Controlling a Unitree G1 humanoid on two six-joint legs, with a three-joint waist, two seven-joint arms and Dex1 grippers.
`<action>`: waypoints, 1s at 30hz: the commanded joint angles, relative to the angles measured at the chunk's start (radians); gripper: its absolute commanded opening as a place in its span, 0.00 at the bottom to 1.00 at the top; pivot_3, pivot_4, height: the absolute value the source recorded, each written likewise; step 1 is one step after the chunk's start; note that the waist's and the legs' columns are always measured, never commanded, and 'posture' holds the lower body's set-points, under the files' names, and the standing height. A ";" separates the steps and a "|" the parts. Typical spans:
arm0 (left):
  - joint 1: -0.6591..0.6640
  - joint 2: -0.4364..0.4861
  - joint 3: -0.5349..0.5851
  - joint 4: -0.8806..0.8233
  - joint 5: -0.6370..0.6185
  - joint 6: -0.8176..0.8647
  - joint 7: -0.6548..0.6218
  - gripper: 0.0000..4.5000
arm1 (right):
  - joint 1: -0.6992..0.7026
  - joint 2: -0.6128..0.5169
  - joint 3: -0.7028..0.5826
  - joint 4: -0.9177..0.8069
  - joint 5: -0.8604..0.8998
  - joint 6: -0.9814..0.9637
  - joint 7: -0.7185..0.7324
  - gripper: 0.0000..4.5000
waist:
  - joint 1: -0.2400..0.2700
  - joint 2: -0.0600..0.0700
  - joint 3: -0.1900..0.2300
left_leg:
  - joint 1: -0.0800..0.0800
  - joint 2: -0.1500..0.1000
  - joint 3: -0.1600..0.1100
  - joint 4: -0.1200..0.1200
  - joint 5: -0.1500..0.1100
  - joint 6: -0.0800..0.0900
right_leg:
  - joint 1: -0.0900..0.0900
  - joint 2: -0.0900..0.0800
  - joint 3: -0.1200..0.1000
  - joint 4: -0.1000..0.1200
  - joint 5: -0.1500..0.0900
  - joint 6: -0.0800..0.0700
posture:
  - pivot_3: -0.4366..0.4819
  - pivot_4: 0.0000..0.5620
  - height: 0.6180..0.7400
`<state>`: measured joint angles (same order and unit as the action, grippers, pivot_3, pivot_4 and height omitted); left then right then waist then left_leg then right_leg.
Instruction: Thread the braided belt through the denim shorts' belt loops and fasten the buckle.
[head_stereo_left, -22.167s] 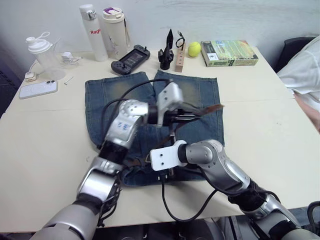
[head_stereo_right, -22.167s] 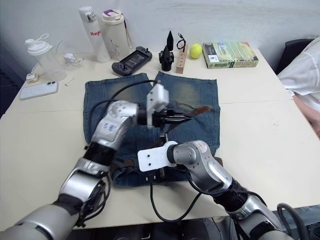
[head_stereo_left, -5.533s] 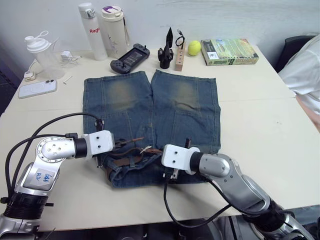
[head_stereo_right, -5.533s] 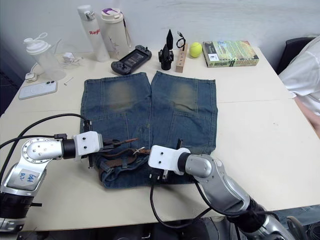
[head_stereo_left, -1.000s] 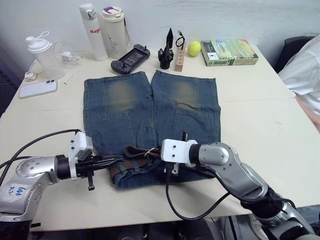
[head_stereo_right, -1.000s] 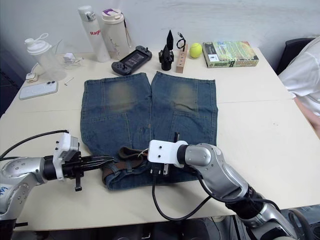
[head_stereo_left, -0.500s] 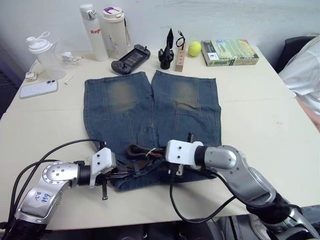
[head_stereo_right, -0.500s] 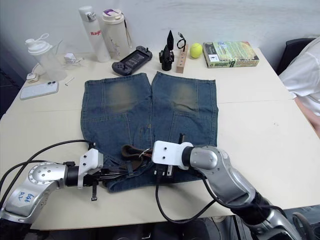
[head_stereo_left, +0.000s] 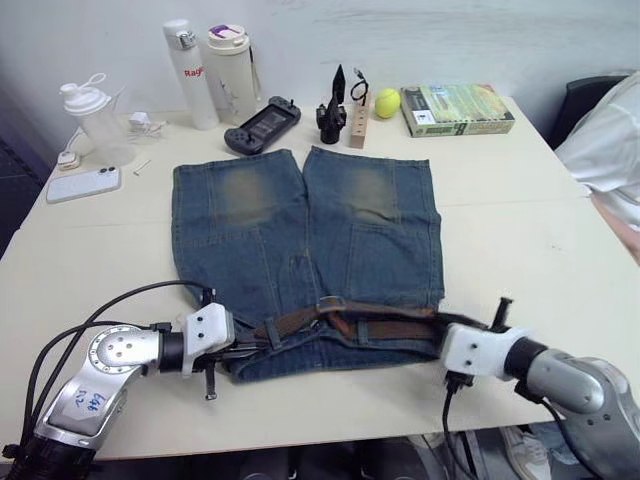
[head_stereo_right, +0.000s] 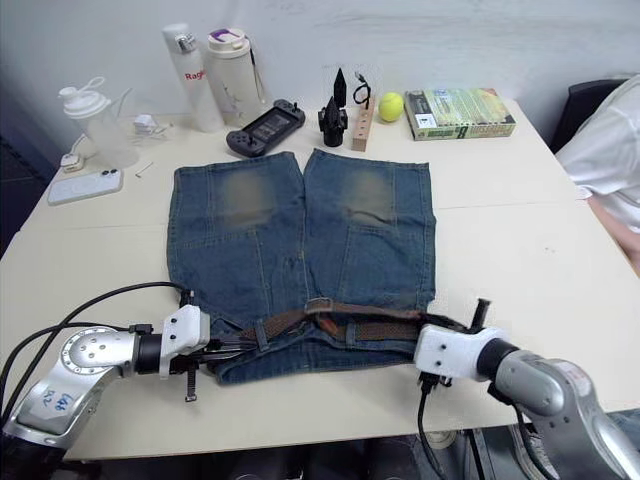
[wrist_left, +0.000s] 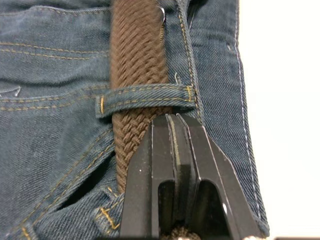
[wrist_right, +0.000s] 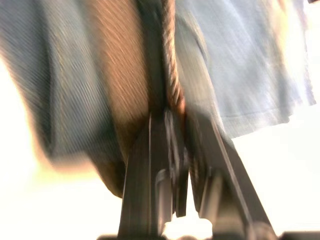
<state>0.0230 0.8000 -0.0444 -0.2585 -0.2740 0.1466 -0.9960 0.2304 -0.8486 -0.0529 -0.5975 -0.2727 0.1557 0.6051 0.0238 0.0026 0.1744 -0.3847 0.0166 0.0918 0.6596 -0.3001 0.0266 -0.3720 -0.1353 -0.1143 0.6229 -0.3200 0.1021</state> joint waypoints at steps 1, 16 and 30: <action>0.042 0.036 -0.032 0.086 0.098 -0.017 0.005 0.01 | 0.015 0.001 -0.078 0.031 -0.041 0.013 -0.032 0.00 | 0.005 0.000 0.000 | -0.001 0.000 0.000 0.000 0.000 0.000 | -0.001 0.000 0.002 0.000 0.000 0.000 | 0.48 0.27 0.84; 0.046 0.100 0.025 0.172 0.122 -0.143 0.020 0.01 | 0.062 -0.024 0.087 0.104 -0.137 -0.443 -0.022 0.00 | -0.013 0.002 -0.003 | 0.001 0.003 0.005 0.000 -0.002 -0.001 | -0.004 0.003 0.007 0.002 -0.002 -0.003 | 0.48 0.27 0.84; 0.179 0.168 0.087 0.239 0.155 -0.332 0.018 0.01 | 0.037 0.022 0.111 0.161 -0.192 -0.325 -0.012 0.00 | -0.027 -0.004 -0.008 | 0.010 0.008 0.007 -0.005 -0.004 -0.005 | 0.001 0.005 0.008 0.003 -0.006 -0.010 | 0.48 0.27 0.84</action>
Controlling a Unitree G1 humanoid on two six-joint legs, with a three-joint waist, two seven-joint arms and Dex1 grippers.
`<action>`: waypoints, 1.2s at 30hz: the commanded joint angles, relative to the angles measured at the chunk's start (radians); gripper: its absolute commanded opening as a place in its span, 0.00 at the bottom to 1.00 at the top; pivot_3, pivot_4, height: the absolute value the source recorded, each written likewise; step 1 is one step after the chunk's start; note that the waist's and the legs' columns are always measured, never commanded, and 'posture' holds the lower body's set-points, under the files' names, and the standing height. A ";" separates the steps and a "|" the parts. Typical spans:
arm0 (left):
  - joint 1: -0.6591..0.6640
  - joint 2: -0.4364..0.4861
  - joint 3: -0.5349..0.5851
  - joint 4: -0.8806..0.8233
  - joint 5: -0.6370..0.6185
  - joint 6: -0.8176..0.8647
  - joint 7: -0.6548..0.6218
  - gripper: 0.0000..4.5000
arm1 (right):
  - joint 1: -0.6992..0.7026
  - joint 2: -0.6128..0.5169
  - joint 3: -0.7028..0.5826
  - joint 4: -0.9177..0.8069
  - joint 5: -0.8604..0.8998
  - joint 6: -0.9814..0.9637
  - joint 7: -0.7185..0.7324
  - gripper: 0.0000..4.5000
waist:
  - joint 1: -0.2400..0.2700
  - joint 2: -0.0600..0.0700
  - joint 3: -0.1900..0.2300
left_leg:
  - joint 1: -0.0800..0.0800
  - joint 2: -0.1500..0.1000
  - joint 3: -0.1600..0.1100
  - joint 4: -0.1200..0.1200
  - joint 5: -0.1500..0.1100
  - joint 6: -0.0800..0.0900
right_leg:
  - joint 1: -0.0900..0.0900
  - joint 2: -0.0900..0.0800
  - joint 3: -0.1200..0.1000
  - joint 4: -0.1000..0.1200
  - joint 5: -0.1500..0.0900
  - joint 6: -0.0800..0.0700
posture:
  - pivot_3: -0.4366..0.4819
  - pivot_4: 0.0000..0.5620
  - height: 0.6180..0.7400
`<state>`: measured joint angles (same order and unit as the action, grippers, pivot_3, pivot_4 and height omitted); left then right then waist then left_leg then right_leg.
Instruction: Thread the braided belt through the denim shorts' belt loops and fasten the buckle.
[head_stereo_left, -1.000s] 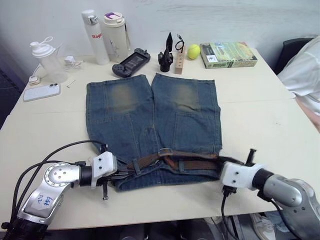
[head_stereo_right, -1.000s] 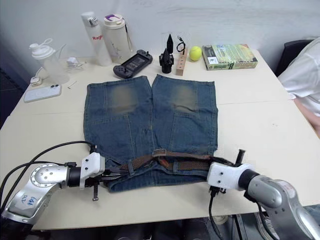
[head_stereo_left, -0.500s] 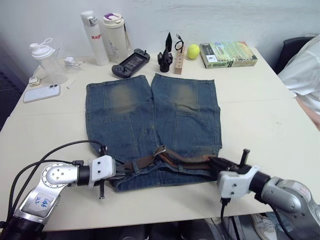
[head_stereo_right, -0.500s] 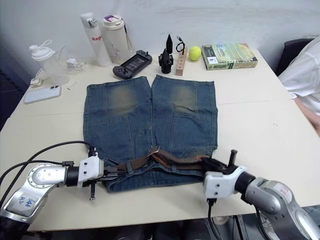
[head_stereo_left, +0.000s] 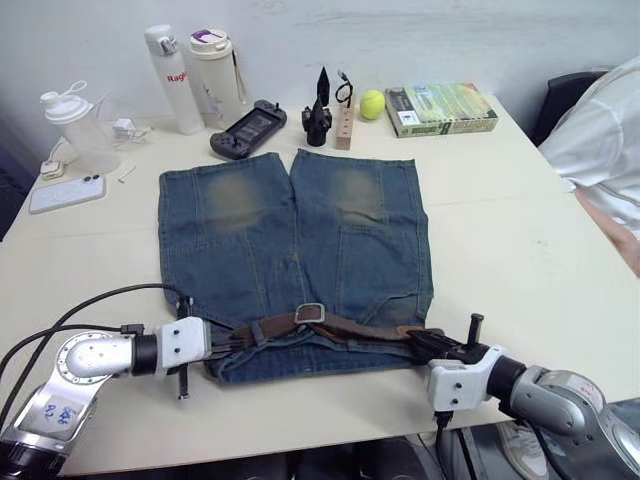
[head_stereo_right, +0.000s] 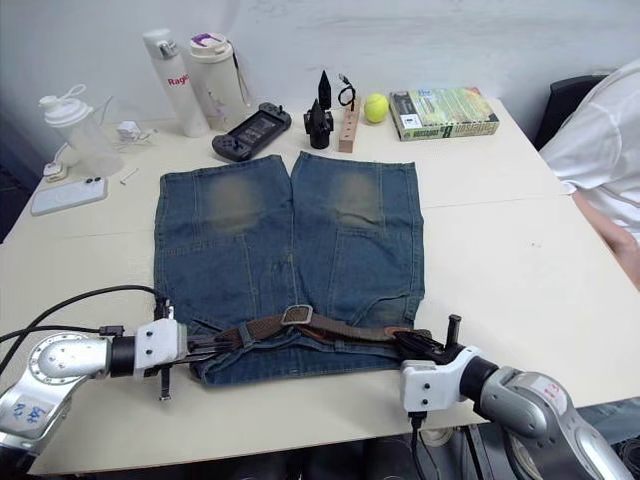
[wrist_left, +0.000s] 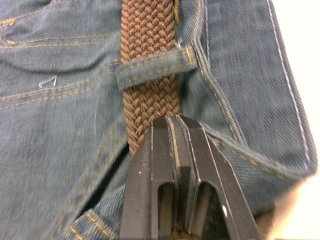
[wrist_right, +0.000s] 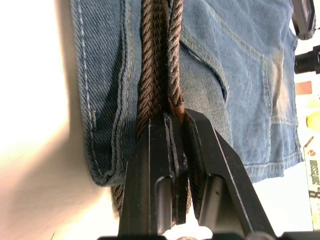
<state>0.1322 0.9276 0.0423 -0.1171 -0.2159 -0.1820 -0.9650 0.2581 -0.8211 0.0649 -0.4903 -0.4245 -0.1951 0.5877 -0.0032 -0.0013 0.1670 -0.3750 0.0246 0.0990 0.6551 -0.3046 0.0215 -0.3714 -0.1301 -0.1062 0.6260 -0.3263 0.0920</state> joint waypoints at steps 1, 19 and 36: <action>0.080 0.045 0.001 0.098 0.105 -0.023 -0.011 0.01 | 0.003 -0.004 -0.006 0.057 -0.045 0.016 -0.005 0.00 | 0.000 0.000 0.000 | 0.003 0.000 0.001 -0.002 -0.002 0.003 | 0.002 0.000 0.001 -0.001 0.000 0.000 | 0.48 0.27 0.84; 0.117 0.017 0.036 0.155 0.069 -0.142 0.042 0.00 | -0.041 0.035 0.029 -0.001 0.008 0.025 0.026 0.09 | -0.002 0.009 -0.007 | 0.006 0.005 0.006 -0.007 -0.002 0.000 | -0.002 0.006 0.004 0.002 -0.003 -0.005 | 0.48 0.27 0.84; 0.256 0.037 0.280 -0.010 -0.207 0.039 -0.103 0.00 | -0.054 -0.102 -0.242 -0.116 0.503 0.333 0.365 0.99 | -0.005 -0.004 0.004 | 0.004 0.008 0.004 -0.007 -0.004 -0.001 | -0.004 0.007 0.004 0.002 -0.004 -0.007 | 0.48 0.27 0.84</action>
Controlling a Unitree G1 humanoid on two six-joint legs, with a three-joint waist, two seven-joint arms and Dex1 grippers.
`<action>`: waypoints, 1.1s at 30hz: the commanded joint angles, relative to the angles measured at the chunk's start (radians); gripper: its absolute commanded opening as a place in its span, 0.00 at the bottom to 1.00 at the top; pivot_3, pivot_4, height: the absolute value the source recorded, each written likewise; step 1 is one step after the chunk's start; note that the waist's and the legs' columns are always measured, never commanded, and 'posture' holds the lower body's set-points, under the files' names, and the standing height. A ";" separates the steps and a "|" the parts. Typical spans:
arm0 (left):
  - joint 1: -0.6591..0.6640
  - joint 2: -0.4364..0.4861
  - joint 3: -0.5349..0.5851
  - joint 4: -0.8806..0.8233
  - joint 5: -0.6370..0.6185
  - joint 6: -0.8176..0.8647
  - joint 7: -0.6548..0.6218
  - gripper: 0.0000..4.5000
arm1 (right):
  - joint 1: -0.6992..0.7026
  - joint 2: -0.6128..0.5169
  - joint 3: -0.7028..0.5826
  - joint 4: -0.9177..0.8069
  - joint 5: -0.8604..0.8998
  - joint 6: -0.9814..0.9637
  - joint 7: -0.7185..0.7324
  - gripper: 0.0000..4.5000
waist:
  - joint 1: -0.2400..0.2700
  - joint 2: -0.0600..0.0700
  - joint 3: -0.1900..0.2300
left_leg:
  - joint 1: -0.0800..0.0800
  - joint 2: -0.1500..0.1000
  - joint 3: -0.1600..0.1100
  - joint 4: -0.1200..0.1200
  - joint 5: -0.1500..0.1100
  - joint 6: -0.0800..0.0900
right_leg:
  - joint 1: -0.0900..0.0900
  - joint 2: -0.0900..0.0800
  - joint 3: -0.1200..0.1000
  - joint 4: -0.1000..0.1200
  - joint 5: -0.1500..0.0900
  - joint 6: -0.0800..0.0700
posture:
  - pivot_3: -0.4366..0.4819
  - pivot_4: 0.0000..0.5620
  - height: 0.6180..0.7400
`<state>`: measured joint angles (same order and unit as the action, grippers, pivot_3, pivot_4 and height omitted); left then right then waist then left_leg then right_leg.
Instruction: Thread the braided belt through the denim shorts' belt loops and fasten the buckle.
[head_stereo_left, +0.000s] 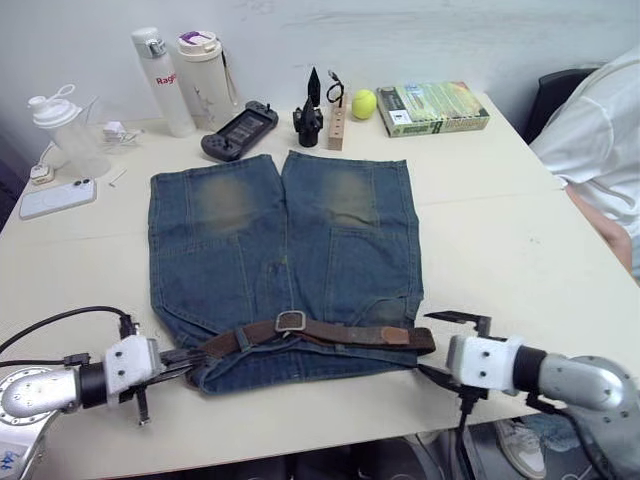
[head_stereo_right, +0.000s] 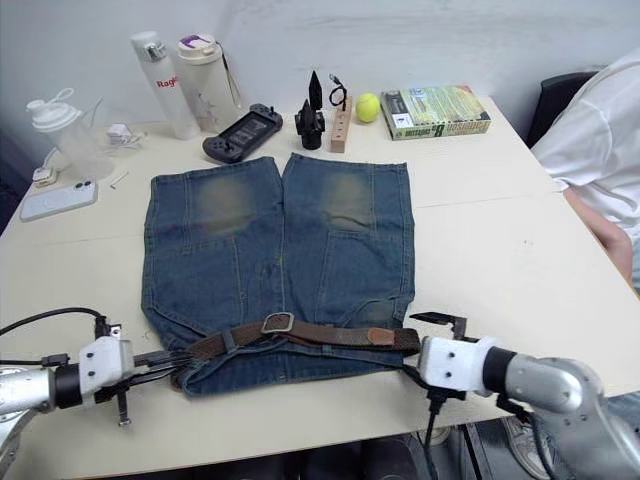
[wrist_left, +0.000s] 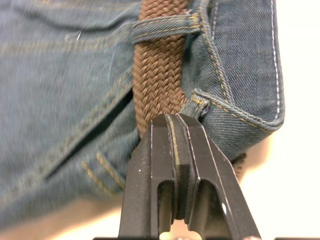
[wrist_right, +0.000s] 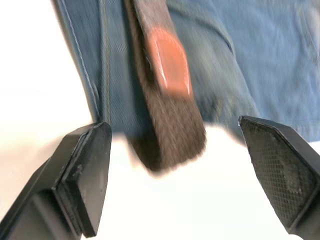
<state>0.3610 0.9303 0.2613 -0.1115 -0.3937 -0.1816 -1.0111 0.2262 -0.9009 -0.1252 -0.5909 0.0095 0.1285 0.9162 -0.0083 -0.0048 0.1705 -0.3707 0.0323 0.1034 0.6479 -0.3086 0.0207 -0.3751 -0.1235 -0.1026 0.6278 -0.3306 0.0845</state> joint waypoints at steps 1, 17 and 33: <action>0.028 0.037 0.074 -0.030 -0.053 0.070 -0.066 0.00 | -0.035 -0.024 -0.054 -0.010 0.079 0.009 0.041 0.99 | 0.001 -0.002 0.001 | 0.000 0.000 0.000 0.000 0.000 0.000 | 0.000 0.000 0.000 0.000 0.000 0.000 | 0.48 0.27 0.84; -0.091 0.027 0.208 -0.091 -0.367 0.537 -0.050 0.00 | -0.131 0.096 0.143 -0.204 0.239 0.245 -0.048 0.99 | 0.008 -0.005 0.009 | -0.005 -0.001 -0.004 0.001 0.000 -0.002 | -0.001 -0.002 -0.004 -0.001 0.000 -0.001 | 0.48 0.27 0.84; -0.175 -0.035 0.118 -0.163 -0.266 0.570 -0.036 0.00 | 0.022 0.150 0.326 0.035 -0.379 -0.389 -0.343 0.99 | 0.007 -0.007 0.009 | -0.005 -0.002 -0.003 0.002 0.005 -0.010 | -0.002 0.000 -0.003 0.000 0.000 0.000 | 0.48 0.27 0.84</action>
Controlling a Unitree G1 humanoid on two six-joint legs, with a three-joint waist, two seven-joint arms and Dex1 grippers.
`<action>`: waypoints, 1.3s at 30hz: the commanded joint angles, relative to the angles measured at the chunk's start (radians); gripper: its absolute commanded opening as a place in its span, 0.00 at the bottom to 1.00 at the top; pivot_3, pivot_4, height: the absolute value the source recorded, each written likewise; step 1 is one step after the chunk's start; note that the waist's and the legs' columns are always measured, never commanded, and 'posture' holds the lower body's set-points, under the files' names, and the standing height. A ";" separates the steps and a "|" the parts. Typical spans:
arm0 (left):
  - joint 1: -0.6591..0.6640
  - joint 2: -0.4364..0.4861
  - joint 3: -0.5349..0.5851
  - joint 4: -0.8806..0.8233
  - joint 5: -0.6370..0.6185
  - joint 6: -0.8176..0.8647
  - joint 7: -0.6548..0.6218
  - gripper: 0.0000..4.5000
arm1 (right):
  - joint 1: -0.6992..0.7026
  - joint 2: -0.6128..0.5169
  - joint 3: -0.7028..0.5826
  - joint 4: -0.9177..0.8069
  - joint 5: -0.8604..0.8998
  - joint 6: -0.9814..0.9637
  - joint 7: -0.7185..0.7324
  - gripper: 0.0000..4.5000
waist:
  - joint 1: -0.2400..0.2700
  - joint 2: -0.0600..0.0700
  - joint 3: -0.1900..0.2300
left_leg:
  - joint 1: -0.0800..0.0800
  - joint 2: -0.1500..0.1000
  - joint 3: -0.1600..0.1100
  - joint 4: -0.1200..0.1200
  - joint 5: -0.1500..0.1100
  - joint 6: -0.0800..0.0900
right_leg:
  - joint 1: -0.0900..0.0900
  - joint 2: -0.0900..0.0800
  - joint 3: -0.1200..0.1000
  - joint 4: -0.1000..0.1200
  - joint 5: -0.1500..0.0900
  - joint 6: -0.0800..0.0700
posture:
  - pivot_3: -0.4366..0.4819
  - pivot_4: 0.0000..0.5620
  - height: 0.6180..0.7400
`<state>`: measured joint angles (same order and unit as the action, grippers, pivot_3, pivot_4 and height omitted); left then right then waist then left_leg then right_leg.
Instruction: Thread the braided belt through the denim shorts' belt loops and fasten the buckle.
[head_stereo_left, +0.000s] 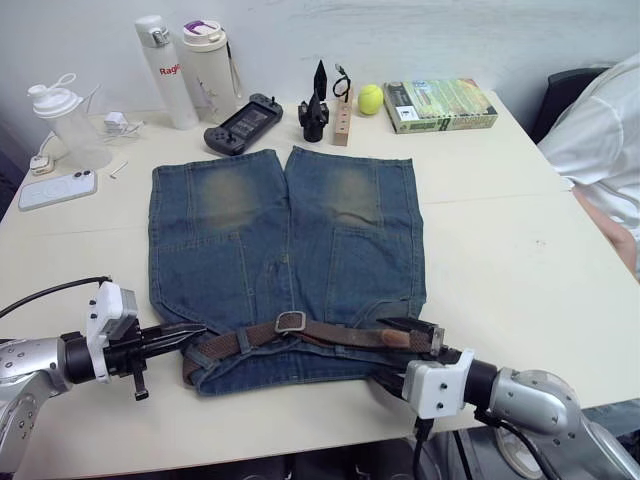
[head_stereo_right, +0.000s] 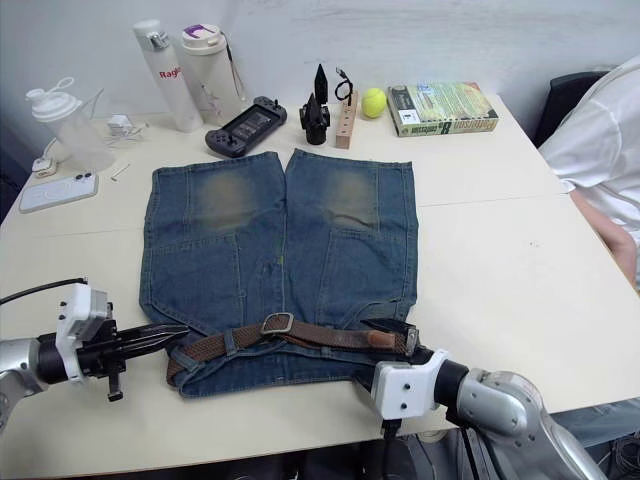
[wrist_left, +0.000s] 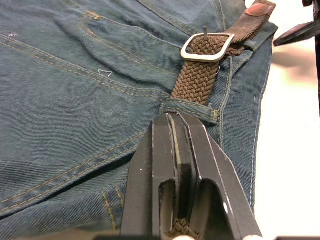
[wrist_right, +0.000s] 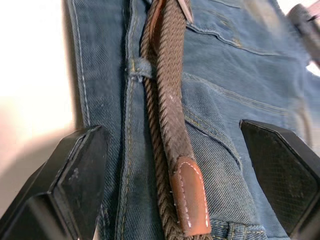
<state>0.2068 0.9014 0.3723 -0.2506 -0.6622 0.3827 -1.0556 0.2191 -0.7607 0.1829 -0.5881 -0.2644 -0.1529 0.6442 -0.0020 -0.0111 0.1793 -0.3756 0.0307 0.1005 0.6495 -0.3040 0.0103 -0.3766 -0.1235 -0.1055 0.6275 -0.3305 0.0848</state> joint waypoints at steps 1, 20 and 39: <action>-0.028 -0.007 0.007 -0.025 0.002 0.011 0.011 0.00 | 0.037 0.008 0.026 0.049 -0.135 -0.127 -0.084 0.99 | 0.001 0.000 0.000 | 0.000 0.000 0.000 0.000 0.000 0.000 | 0.000 0.000 0.000 0.000 0.000 0.000 | 0.48 0.27 0.84; -0.067 -0.014 -0.024 -0.039 0.037 0.027 0.017 0.00 | 0.067 0.054 -0.005 0.103 -0.245 -0.280 -0.217 0.99 | 0.000 -0.002 -0.001 | 0.001 0.001 -0.001 0.000 0.001 -0.001 | 0.000 0.001 0.001 0.000 0.000 0.000 | 0.48 0.27 0.84; -0.084 0.040 -0.030 -0.044 0.027 0.138 -0.026 0.07 | 0.067 0.077 0.036 0.164 -0.292 -0.263 -0.200 0.00 | 0.000 -0.003 -0.001 | 0.001 0.001 -0.001 0.000 0.001 -0.001 | 0.000 0.002 0.001 0.001 0.000 0.000 | 0.48 0.27 0.84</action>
<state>0.1289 0.8956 0.3339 -0.2884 -0.6312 0.4932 -1.0506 0.2821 -0.6961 0.2136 -0.4233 -0.5499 -0.4131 0.4516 -0.0024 -0.0137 0.1780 -0.3748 0.0317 0.0997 0.6495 -0.3034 0.0092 -0.3762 -0.1217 -0.1049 0.6282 -0.3307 0.0845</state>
